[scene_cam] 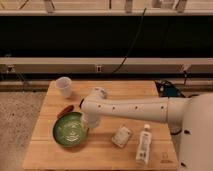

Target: Drag the ceramic bowl in a circle

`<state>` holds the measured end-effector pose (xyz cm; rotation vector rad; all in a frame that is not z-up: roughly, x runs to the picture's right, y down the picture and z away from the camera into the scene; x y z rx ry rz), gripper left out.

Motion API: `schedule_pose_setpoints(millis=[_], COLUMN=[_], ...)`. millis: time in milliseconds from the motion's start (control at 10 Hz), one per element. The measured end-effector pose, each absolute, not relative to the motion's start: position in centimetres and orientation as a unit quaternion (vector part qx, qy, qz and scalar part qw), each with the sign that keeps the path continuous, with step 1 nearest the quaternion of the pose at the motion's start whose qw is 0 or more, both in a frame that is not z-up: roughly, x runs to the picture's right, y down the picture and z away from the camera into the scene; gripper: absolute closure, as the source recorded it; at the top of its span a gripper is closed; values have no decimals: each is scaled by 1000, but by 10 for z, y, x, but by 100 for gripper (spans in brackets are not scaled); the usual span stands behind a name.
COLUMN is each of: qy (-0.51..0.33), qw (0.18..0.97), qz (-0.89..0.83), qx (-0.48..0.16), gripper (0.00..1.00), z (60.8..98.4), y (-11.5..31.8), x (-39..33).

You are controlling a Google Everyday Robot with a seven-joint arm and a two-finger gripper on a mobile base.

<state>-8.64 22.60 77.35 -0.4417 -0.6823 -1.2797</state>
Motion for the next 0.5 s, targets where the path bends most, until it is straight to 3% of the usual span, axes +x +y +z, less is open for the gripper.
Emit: schedule_pose_setpoints(millis=[500], qy=[-311], qw=[726], qz=[-581], qx=[-196], gripper=[98], z=[764], y=[232], x=[-82])
